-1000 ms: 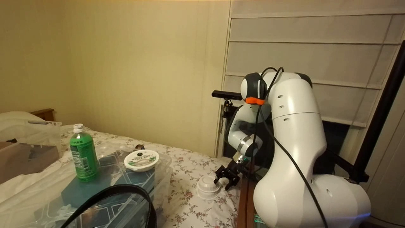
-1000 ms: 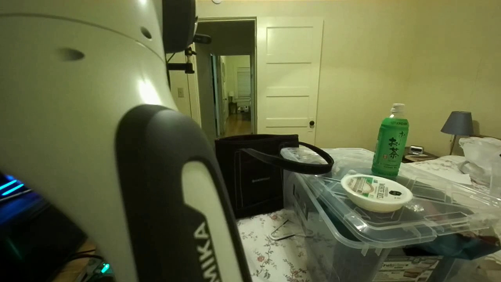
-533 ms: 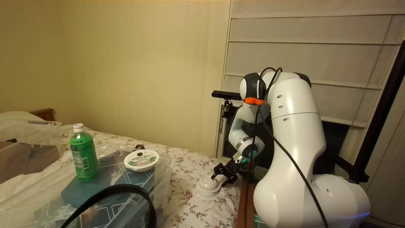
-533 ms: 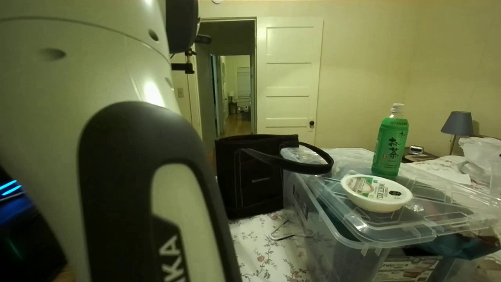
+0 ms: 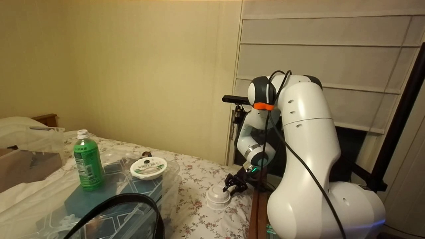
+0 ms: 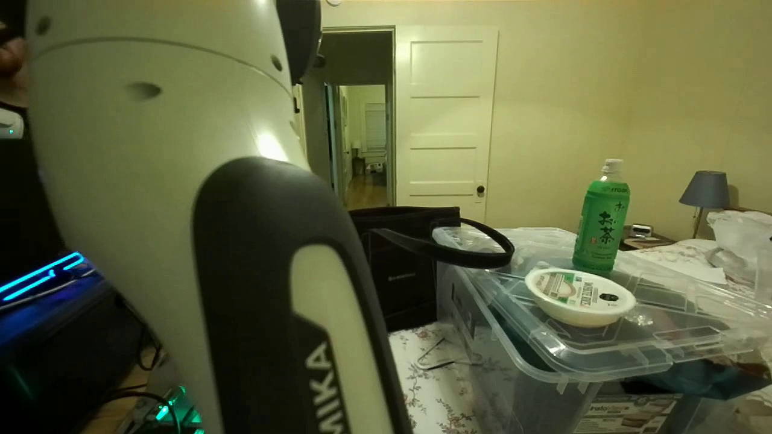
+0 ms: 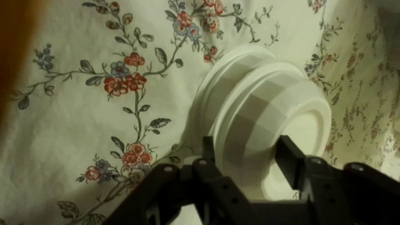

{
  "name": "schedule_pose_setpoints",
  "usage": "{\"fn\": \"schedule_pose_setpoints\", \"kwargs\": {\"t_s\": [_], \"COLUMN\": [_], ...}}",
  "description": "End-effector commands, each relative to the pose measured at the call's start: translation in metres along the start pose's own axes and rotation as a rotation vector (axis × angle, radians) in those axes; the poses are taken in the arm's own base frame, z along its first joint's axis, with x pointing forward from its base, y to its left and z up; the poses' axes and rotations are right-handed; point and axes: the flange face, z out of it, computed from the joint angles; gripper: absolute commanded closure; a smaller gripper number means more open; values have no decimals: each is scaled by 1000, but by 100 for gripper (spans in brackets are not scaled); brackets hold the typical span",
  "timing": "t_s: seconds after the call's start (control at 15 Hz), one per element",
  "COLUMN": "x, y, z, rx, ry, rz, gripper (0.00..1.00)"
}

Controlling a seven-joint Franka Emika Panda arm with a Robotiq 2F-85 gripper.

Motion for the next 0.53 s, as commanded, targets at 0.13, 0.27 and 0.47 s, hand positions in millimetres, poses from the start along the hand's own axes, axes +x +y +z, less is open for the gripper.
{"fn": "schedule_pose_setpoints", "kwargs": {"t_s": [0.13,0.27,0.47], "x": [-14,-18,-19], "y": [-10,-16,-24], "z": [27,29,25], "rx": [-51,-52,-77], "ry": [10,-4,12], "rz": [-30,-43,-70], "gripper": [87,90,92]}}
